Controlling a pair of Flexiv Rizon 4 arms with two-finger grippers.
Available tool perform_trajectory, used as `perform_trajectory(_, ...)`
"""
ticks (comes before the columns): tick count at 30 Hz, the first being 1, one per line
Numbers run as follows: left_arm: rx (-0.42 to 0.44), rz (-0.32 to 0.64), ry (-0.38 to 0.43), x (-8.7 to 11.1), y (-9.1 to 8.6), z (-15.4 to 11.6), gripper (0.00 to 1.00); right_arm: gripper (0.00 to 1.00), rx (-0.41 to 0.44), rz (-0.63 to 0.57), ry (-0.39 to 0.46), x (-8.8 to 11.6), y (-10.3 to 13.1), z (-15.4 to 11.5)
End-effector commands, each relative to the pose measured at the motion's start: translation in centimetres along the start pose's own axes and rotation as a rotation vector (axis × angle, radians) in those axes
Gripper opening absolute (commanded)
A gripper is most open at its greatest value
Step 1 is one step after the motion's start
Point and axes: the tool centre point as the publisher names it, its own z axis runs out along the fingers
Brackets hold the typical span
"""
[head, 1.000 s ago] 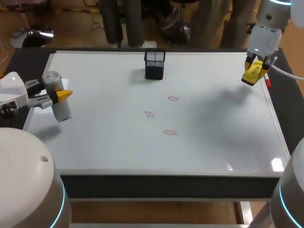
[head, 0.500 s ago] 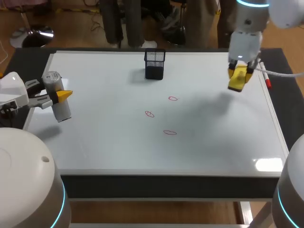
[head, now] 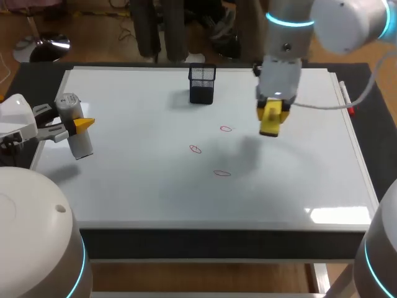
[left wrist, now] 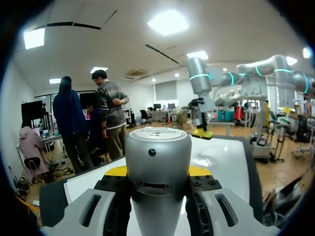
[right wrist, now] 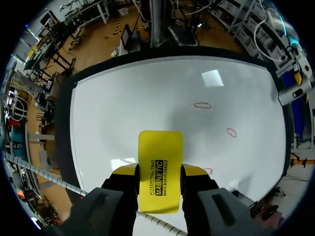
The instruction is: Pick up the inspection probe, press it on each red-marked spot on the whiteboard one by one, put down the probe, pick up the eraser, and wipe off all the red marks.
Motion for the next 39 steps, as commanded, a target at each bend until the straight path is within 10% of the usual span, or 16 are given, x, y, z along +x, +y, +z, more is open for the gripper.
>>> perform_trajectory(1,0.002,0.001,-0.001,0.0,0.0,0.0,0.0,0.0,0.025,-0.039,0.037,-3.0,1.8,0.1)
perform_trajectory(21,0.002,0.001,-0.001,0.0,0.0,0.0,0.0,0.0,-0.008,-0.303,0.024,-16.7,6.2,3.8)
perform_trajectory(39,0.002,0.001,-0.001,0.0,0.0,0.0,0.0,0.0,0.003,-0.349,-0.001,-20.6,6.2,6.2)
